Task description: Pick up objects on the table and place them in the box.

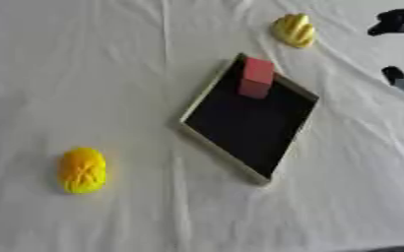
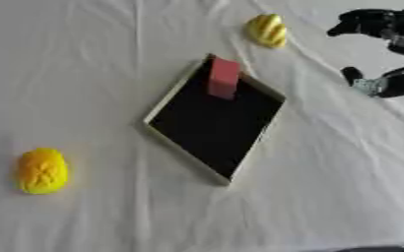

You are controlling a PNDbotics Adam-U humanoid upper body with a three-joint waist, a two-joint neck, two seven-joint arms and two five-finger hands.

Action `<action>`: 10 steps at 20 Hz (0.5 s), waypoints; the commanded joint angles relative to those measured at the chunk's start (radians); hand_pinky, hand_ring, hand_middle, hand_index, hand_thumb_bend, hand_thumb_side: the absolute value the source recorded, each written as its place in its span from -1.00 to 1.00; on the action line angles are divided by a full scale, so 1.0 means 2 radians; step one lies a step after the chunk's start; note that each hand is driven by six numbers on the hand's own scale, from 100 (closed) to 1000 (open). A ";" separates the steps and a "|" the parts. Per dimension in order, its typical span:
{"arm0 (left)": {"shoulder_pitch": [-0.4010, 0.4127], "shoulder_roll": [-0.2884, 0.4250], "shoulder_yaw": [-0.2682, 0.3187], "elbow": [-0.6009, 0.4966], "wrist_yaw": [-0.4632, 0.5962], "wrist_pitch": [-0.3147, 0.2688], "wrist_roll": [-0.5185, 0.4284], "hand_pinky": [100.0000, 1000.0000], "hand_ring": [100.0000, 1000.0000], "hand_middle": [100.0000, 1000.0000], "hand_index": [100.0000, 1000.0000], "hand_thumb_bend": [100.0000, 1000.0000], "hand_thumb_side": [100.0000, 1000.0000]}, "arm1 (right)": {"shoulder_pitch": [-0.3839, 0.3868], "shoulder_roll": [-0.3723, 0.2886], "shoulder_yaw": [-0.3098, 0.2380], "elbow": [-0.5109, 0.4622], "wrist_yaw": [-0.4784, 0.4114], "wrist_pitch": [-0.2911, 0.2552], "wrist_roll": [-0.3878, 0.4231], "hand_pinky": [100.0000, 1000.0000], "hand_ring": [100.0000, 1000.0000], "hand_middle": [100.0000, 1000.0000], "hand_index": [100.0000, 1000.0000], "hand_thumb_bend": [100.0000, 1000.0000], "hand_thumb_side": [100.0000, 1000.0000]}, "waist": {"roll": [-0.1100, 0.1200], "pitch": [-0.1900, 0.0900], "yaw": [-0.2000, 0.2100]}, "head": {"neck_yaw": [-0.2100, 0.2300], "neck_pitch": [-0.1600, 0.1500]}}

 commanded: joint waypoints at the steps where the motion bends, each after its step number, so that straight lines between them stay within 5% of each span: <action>1: -0.008 0.011 -0.002 -0.010 0.005 -0.001 -0.004 0.48 0.50 0.34 0.79 -1.00 -0.28 | -0.015 -0.007 -0.001 0.008 0.006 0.006 -0.008 1.00 1.00 0.66 0.89 -1.00 -0.68 | -0.001 -0.008 0.002 | -0.005 -0.008; 10: -0.013 0.014 -0.006 -0.010 0.011 -0.001 -0.010 0.48 0.50 0.34 0.78 -1.00 -0.25 | -0.056 0.007 -0.005 0.045 0.014 0.031 -0.024 1.00 1.00 0.64 0.90 -1.00 -0.74 | -0.004 0.004 0.015 | -0.016 -0.019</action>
